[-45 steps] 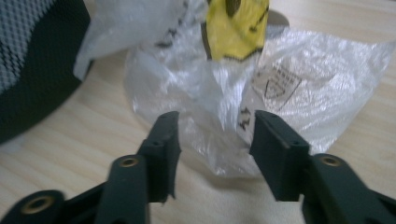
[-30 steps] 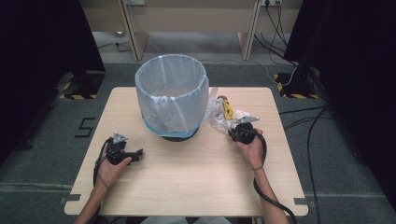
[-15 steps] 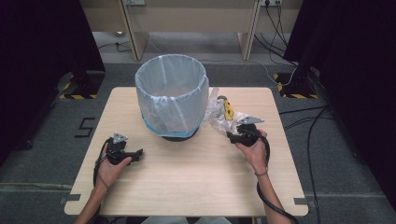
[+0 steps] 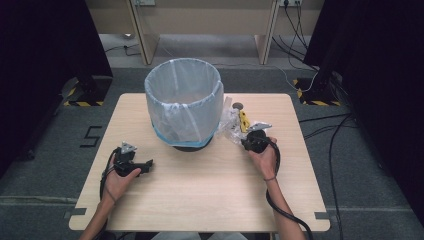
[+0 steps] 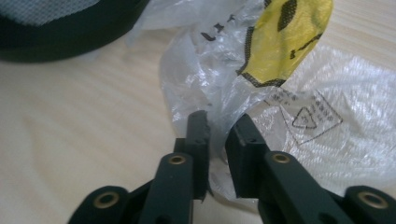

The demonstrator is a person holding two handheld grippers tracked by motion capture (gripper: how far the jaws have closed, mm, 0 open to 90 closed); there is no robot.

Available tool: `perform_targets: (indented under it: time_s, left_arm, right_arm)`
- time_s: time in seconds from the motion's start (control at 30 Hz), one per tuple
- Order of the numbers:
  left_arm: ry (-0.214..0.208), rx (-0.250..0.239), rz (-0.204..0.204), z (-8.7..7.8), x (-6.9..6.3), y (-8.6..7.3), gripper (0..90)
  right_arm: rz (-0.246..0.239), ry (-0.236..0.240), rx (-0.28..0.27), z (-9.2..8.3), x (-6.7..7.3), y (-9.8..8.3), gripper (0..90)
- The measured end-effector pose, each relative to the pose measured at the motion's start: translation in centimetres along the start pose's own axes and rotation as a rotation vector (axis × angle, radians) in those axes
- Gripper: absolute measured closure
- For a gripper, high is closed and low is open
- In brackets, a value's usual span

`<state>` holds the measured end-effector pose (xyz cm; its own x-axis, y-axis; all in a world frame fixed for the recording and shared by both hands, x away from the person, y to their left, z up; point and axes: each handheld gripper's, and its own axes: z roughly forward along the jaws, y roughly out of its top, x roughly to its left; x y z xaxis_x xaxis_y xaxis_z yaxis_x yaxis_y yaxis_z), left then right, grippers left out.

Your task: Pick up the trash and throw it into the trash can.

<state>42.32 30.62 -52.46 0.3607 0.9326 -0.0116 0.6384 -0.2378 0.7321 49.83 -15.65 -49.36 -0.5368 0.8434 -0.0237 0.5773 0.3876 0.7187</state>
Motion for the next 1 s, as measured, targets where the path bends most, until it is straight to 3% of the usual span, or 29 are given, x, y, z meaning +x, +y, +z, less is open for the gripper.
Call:
perform_targets:
  time_s: [0.03,0.13,0.23,0.37,0.43,0.5,0.53,0.57,0.73,0.83,1.0]
  left_arm:
    - [0.000,0.000,0.000,0.0,0.0,0.0,8.0]
    - [0.000,0.000,0.000,0.0,0.0,0.0,8.1]
    - [0.001,0.000,0.001,0.0,0.0,0.0,8.1]
    - [0.000,0.000,0.000,0.0,0.0,0.0,8.0]
    - [0.000,0.001,0.000,0.0,0.0,0.0,8.0]
    - [0.000,0.001,0.000,0.0,0.0,0.0,8.0]
    - [0.000,0.001,0.000,0.0,0.0,0.0,8.0]
    - [0.000,0.000,0.000,0.0,0.0,0.0,8.0]
    - [0.000,0.000,0.000,0.0,0.0,0.0,8.0]
    - [0.000,0.000,0.000,0.0,0.0,0.0,8.0]
    - [0.000,0.000,-0.001,0.0,0.0,0.0,8.0]
  right_arm:
    - [-0.032,0.002,-0.003,-1.2,0.5,-0.8,80.7]
    - [-0.044,0.010,-0.011,-2.3,1.0,-1.5,80.7]
    - [-0.053,0.028,-0.020,-4.5,2.0,-3.2,76.6]
    - [-0.057,0.034,-0.044,-6.5,2.4,-4.0,58.2]
    - [-0.049,0.025,-0.058,-6.8,2.4,-3.8,53.6]
    - [-0.019,-0.003,-0.058,-7.5,1.8,-2.8,40.6]
    - [-0.019,-0.003,-0.058,-7.5,1.8,-2.8,40.6]
    - [0.012,-0.011,-0.064,-7.4,1.3,-2.0,34.6]
    - [0.071,-0.005,-0.072,-6.2,0.2,-0.5,31.8]
    - [0.071,-0.008,-0.055,-5.1,-0.2,0.3,30.6]
    - [0.090,-0.015,0.028,-1.9,-1.1,0.9,32.4]
